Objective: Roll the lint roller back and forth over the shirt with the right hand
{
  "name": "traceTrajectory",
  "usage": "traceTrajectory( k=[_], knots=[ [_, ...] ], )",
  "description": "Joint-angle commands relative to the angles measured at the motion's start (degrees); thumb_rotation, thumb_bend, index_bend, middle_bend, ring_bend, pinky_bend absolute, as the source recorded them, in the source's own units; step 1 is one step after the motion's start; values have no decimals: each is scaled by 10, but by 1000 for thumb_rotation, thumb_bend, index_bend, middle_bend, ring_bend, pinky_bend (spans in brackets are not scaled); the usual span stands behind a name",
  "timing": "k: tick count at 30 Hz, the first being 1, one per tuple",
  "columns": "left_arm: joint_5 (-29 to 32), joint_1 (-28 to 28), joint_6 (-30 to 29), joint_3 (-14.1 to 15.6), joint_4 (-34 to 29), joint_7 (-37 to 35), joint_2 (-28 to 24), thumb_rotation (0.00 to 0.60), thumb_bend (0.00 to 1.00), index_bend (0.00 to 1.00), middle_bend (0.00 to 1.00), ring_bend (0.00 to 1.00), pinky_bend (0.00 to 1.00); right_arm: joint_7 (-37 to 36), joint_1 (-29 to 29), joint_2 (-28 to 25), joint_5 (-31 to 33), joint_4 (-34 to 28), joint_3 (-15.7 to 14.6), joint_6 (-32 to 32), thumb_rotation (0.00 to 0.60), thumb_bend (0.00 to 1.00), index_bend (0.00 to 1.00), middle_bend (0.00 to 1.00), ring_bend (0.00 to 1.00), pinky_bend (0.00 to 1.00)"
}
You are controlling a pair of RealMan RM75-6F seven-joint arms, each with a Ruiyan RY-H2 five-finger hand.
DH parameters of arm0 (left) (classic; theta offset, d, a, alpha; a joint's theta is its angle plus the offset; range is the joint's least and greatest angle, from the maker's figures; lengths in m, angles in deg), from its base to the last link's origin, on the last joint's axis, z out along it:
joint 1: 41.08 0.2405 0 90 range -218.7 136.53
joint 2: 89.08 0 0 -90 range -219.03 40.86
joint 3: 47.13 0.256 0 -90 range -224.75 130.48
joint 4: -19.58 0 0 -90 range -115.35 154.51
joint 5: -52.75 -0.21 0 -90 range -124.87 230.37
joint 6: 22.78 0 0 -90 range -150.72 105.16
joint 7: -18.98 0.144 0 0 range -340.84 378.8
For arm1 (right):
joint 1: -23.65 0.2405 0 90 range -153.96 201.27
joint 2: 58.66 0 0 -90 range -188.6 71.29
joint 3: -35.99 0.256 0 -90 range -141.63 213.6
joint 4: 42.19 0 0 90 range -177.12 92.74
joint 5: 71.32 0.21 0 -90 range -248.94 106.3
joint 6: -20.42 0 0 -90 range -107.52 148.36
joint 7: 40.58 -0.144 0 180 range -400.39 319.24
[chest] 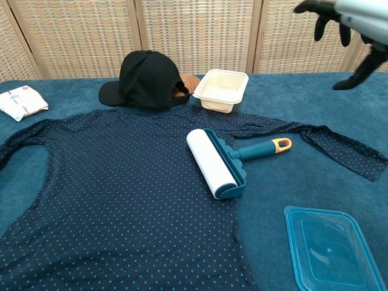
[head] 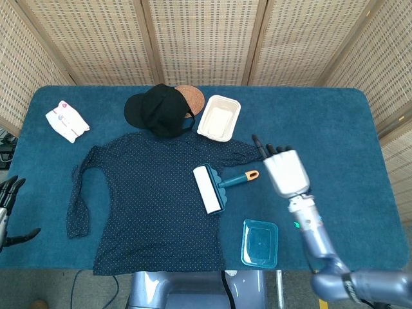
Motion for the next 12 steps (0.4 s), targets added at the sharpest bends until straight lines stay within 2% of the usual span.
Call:
traceTrajectory(
  k=[1, 7, 12],
  knots=[
    [-8, 2, -7, 0, 8, -5, 7, 600, 0, 0, 0, 0, 0, -178, -107, -77, -100, 49, -64, 27, 600, 0, 0, 16, 13, 27],
    [-21, 6, -16, 1, 10, -3, 11, 600, 0, 0, 0, 0, 0, -253, -175, -78, -126, 97, -80, 53, 600, 0, 0, 0, 0, 0],
    [-28, 9, -20, 5, 8, 2, 12, 600, 0, 0, 0, 0, 0, -278, -209, -82, -125, 107, -79, 55, 600, 0, 0, 0, 0, 0]
  ],
)
